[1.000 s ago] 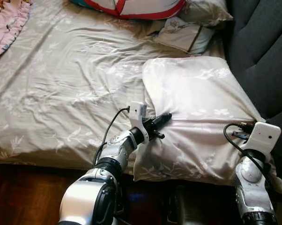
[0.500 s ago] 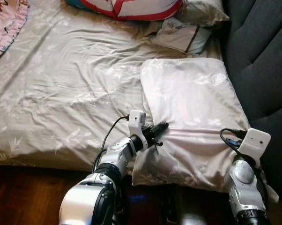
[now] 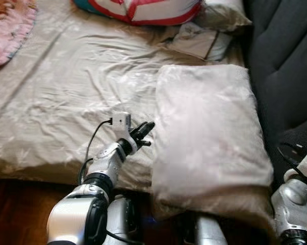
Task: Clean up the room
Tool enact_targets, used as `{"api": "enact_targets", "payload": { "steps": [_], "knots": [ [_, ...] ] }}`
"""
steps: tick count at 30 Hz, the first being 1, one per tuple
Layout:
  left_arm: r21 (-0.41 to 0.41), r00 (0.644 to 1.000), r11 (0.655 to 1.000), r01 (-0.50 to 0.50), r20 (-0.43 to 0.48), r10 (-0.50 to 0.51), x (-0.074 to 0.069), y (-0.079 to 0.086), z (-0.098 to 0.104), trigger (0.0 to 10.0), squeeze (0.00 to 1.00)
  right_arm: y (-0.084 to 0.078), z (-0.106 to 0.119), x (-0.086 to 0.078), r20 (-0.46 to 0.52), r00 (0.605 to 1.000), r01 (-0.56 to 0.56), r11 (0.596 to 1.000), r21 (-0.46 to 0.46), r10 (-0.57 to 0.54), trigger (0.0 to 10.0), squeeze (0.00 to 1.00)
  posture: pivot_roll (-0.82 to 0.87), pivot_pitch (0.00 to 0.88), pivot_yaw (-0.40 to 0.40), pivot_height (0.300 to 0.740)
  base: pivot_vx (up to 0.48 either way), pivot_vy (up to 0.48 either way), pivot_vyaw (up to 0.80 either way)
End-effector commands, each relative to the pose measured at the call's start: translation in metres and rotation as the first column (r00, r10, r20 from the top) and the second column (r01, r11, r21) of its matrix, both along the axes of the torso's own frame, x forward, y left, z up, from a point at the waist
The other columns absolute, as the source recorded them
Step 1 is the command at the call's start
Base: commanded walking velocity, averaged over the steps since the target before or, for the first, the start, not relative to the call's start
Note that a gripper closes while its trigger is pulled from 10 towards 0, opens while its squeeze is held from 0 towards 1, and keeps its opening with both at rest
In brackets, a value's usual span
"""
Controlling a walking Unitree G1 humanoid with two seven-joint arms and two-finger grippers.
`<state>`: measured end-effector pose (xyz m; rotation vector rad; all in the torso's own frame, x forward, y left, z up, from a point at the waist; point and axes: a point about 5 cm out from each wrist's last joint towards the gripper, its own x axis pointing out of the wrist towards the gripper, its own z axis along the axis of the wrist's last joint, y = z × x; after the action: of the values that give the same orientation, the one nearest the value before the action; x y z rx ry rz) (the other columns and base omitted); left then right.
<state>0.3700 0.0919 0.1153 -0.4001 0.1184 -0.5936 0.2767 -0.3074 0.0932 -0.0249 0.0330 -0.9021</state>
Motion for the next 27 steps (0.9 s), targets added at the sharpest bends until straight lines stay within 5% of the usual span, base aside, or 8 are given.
{"api": "enact_targets", "payload": {
  "steps": [1, 4, 5, 7, 8, 11, 16, 27],
  "knots": [
    [0.009, 0.999, 1.0, 0.014, -0.033, -0.014, -0.004, -0.001, -0.009, 10.0, 1.0, -0.016, 0.001, -0.011, 0.004, 0.997, 0.072, 0.997, -0.027, -0.072, 10.0, 1.0, -0.23, 0.249, -0.026, 0.66, 0.0, 0.0, 0.0],
    [0.017, 0.999, 1.0, 0.007, -0.035, -0.006, -0.005, 0.002, -0.01, 10.0, 1.0, -0.011, -0.002, -0.006, -0.002, 1.0, 0.018, 1.0, 0.0, -0.018, 10.0, 1.0, -0.23, 0.245, -0.027, 0.66, 0.0, 0.0, 0.0],
    [0.024, 0.999, 1.0, -0.003, -0.036, 0.004, -0.005, 0.003, -0.011, 10.0, 1.0, -0.008, -0.005, -0.003, -0.013, 1.0, -0.011, 1.0, 0.016, 0.012, 10.0, 0.0, -0.23, 0.244, -0.027, 0.66, 0.0, 0.0, 0.0],
    [0.036, 0.998, 0.998, -0.048, -0.031, 0.049, -0.005, 0.009, -0.013, 10.0, 1.0, 0.009, -0.013, 0.007, -0.001, 0.986, -0.168, 0.98, 0.103, 0.169, 10.0, 0.0, -0.23, 0.242, -0.026, 0.66, 0.0, 0.0, 0.0],
    [0.07, 0.991, 0.988, -0.135, -0.01, 0.136, -0.004, 0.02, -0.014, 10.0, 0.0, 0.031, -0.019, 0.016, 0.024, 0.94, -0.341, 0.928, 0.15, 0.341, 10.0, 0.0, -0.23, 0.237, -0.026, 0.66, 0.0, 0.0, 0.0],
    [0.141, 0.966, 0.956, -0.257, 0.045, 0.253, -0.007, 0.036, -0.018, 10.0, 0.0, 0.059, -0.023, 0.021, 0.049, 0.859, -0.512, 0.847, 0.145, 0.51, 10.0, 0.0, -0.21, 0.227, -0.025, 0.66, 0.0, 0.0, 0.0],
    [0.235, 0.934, 0.905, -0.355, 0.126, 0.334, -0.02, 0.054, -0.03, 10.0, 0.0, 0.081, -0.028, 0.02, 0.08, 0.794, -0.607, 0.777, 0.164, 0.603, 10.0, 0.0, -0.2, 0.211, -0.027, 0.66, 0.0, 0.0, 0.0],
    [0.358, 0.825, 0.753, -0.551, 0.1, 0.556, -0.058, 0.104, -0.071, 10.0, 0.0, 0.101, -0.042, 0.024, 0.024, 0.665, -0.737, 0.65, 0.184, 0.747, 10.0, 0.0, -0.18, 0.159, -0.024, 0.674, 0.0, 0.0, 0.0]
  ]
}}
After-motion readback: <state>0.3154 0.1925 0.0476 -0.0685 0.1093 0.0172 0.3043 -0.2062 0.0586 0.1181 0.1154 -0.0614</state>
